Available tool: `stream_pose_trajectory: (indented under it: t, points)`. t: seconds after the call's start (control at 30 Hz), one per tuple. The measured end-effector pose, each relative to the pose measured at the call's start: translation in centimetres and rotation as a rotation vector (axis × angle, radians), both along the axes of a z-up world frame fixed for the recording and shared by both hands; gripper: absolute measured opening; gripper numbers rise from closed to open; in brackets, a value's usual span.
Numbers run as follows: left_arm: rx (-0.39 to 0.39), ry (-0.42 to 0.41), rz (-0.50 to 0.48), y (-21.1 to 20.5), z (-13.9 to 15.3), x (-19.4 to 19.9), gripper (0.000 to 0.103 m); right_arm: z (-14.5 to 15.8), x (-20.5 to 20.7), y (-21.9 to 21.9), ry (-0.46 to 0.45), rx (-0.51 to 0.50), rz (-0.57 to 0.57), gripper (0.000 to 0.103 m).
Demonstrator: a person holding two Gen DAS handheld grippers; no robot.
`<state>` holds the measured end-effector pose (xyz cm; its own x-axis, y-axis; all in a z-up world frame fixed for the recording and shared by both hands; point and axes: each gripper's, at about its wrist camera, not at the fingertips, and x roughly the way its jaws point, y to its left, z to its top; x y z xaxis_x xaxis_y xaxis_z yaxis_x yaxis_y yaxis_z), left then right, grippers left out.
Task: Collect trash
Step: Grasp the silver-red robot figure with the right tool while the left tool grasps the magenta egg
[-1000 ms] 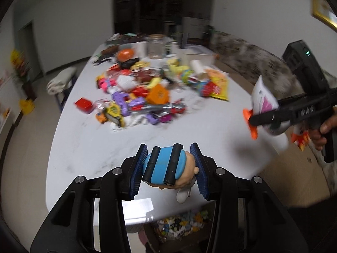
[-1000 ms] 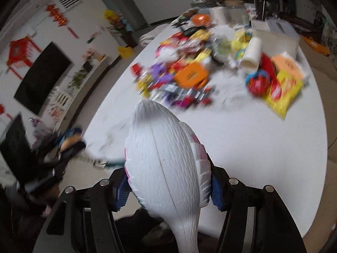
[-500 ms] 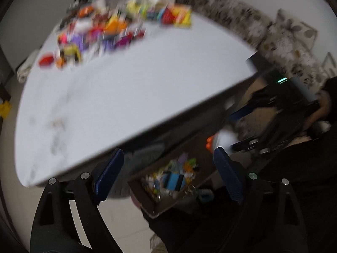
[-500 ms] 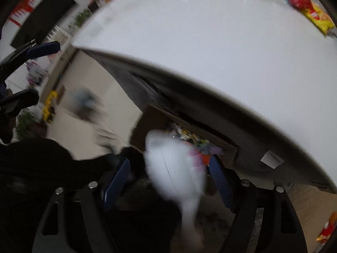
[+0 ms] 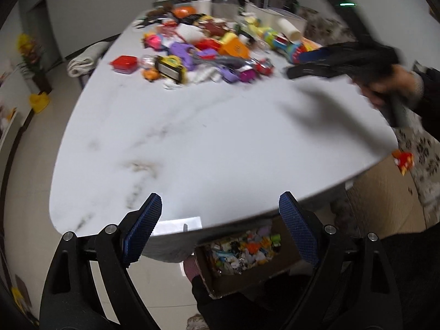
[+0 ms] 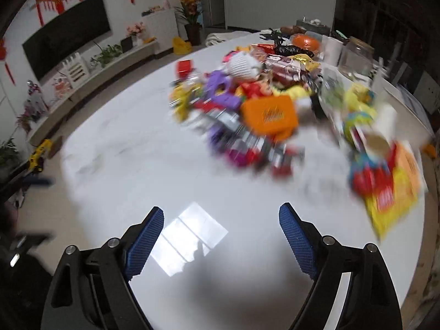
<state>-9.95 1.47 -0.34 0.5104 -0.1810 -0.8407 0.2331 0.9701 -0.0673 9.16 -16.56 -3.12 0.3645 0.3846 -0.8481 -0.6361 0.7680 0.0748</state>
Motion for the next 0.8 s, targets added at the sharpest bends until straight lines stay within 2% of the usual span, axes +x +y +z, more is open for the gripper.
stream_pose_trajectory:
  t: [0.1,0.17,0.23,0.3,0.47,0.57,0.7,0.8]
  points:
    - [-0.016,-0.011,0.054,0.8,0.5,0.8,0.085,-2.1,5.4,2.3,0.021,-0.073,0.036,0.084]
    - [-0.018,-0.016,0.084,1.5,0.7,1.1,0.085,-3.7,7.4,3.7,0.057,-0.112,0.061,0.084]
    - [-0.013,-0.017,0.108,1.9,0.6,1.5,0.085,-4.7,8.5,4.2,0.106,-0.1,0.068,0.084]
    - [-0.013,-0.017,0.119,2.0,0.5,1.9,0.085,-4.2,7.7,4.0,0.103,-0.109,0.064,0.078]
    - [-0.03,-0.038,0.094,1.0,0.0,4.2,0.085,-3.5,3.9,0.0,0.168,-0.024,-0.028,0.077]
    - [-0.024,-0.042,0.057,-1.0,-0.9,6.3,0.085,-2.8,0.7,-4.1,0.238,0.091,-0.124,0.077]
    - [0.039,-0.091,-0.014,-4.6,-1.7,9.4,0.085,-1.3,-3.0,-10.2,0.279,0.243,-0.302,0.077]
    - [0.06,-0.115,-0.043,-8.0,-2.6,12.9,0.085,-0.4,-6.0,-14.2,0.274,0.271,-0.421,0.077]
